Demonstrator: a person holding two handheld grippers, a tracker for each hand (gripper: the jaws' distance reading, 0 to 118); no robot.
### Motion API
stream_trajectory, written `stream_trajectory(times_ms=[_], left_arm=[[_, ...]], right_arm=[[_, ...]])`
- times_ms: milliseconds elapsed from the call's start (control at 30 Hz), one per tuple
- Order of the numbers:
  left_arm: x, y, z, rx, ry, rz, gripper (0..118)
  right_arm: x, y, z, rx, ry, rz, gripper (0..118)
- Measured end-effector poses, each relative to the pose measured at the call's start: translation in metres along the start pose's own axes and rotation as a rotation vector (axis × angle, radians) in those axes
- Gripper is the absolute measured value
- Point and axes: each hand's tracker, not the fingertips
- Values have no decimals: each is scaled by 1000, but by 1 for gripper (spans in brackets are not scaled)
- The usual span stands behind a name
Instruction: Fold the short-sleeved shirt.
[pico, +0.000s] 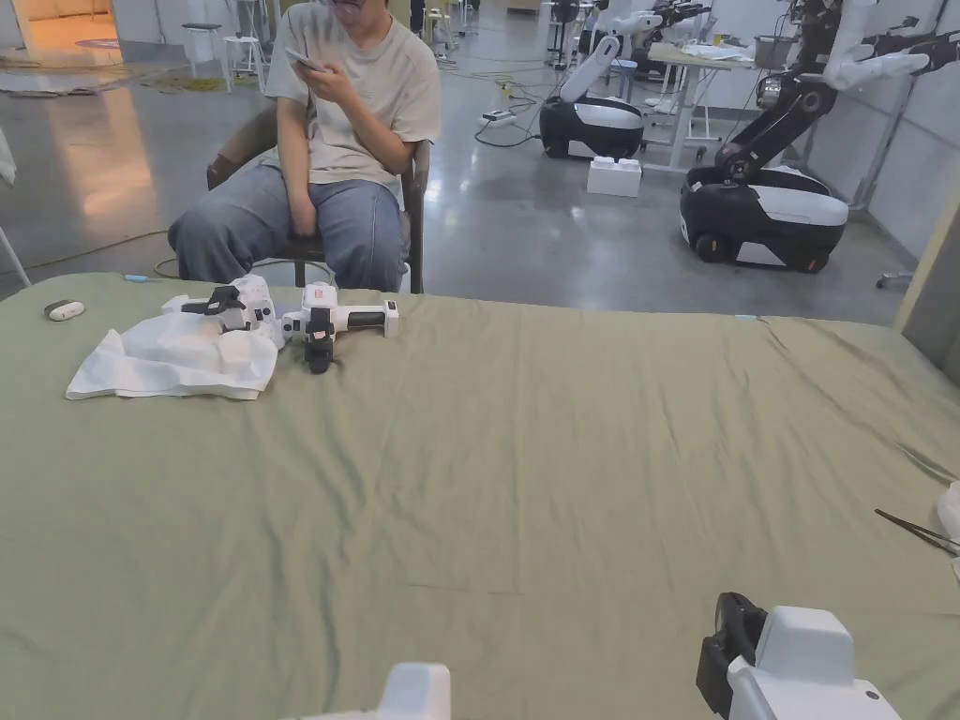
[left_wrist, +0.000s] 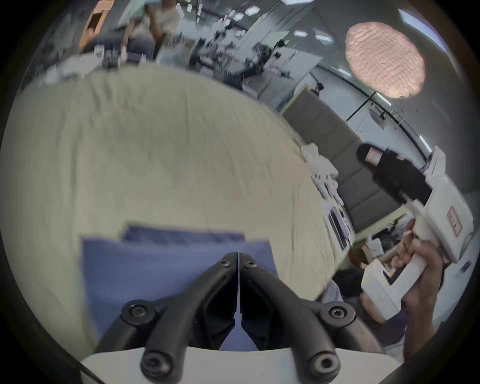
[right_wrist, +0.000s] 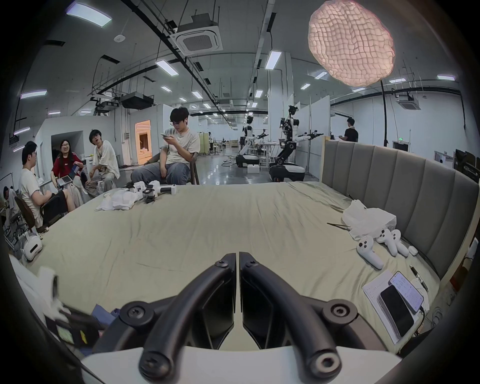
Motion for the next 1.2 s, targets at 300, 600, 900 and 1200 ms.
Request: stream_trajectory(times_ms=[300,600,900,1200], left_arm=[[-2,61,65,502,420,-240,0],[-19,73,95,748,668,-303,0],[-27,59,115,739,648,-287,0],[-54,20,108,604,604,-221,0]], right_arm=[[-24,36,-6,130,12,-2,1],[-34,67,1,267,-31,20,1],[-48,54,21,239,-18,64,1],[-102,-92,36,-117,166,107,1]])
